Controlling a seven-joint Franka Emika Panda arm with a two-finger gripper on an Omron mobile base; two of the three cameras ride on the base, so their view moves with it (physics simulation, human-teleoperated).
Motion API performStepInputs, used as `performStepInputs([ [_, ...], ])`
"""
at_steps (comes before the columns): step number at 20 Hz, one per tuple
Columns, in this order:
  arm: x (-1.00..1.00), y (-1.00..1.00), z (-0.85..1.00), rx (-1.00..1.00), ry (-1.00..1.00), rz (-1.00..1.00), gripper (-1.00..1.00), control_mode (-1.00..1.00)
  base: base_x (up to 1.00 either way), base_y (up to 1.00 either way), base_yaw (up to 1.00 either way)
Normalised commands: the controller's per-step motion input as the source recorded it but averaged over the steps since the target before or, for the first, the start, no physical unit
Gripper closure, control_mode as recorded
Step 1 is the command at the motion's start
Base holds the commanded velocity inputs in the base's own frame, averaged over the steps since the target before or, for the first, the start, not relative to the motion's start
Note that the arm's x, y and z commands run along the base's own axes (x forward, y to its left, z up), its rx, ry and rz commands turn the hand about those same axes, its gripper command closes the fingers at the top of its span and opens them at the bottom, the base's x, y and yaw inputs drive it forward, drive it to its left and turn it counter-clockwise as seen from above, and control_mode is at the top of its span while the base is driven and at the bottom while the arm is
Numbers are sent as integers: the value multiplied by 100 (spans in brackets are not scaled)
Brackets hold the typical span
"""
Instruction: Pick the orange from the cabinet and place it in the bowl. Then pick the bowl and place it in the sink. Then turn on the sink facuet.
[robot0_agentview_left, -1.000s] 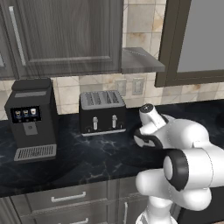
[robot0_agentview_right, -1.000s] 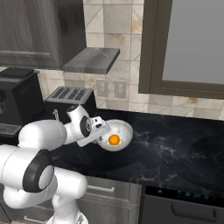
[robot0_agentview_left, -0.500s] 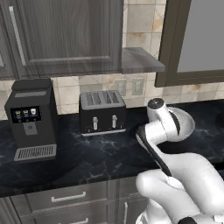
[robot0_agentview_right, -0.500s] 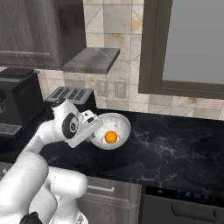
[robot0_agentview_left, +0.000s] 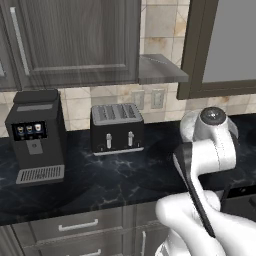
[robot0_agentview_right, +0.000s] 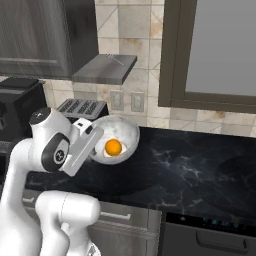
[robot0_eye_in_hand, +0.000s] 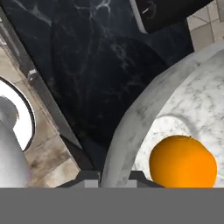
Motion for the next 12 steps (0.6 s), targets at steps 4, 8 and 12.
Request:
performStepInputs([
  [4, -80, 7, 100, -1, 19, 14, 100, -100, 0, 0, 0],
  [8, -79, 0, 63, 0, 10, 17, 100, -100, 0, 0, 0],
  [12, -38, 0, 0, 0, 0, 19, 100, -100, 0, 0, 0],
])
